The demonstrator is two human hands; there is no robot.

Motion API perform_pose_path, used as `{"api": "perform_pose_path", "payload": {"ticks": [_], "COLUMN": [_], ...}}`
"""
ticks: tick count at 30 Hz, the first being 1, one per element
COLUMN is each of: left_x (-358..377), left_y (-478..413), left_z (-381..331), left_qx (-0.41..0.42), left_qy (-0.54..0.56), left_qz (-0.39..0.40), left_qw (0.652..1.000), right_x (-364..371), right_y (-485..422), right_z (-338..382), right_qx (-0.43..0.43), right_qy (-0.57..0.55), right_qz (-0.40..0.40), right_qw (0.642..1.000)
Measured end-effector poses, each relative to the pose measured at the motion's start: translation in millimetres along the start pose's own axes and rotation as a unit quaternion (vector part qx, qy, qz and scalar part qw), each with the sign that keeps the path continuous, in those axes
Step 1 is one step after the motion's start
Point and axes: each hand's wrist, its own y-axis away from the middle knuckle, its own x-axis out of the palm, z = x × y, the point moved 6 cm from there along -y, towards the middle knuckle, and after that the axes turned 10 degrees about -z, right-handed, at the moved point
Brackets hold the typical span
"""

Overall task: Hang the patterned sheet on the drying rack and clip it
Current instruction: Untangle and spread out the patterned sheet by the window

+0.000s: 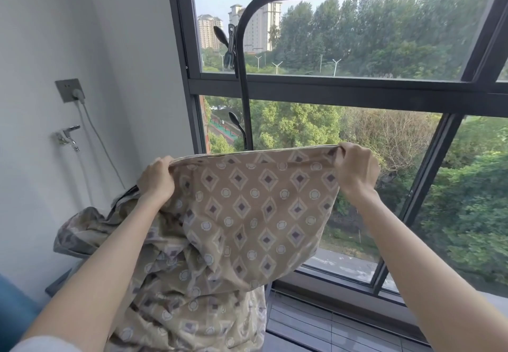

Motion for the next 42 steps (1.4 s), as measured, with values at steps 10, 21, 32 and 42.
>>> {"api": "perform_pose_path", "payload": {"ticks": [10,21,32,42], "left_x": [-21,-58,-44,-62], "left_y": [4,12,7,-5], "left_z": [-46,-98,49,72], "left_qx": [0.088,0.245,0.028,-0.117], "left_qy": [0.024,0.065,0.012,0.104], "left_qz": [-0.021,-0.063,-0.025,0.004], "left_qw": [0.996,0.965,0.999,0.988], "right_x": [54,80,34,32], "right_y": [66,83,0,42], "right_z": [29,117,138,151], "right_qx": [-0.027,-0.064,0.051,-0.080], "right_qy": [-0.039,-0.150,-0.281,-0.107], "right_qz": [0.251,0.250,0.069,0.301], "right_qw": [0.967,0.954,0.956,0.944]}}
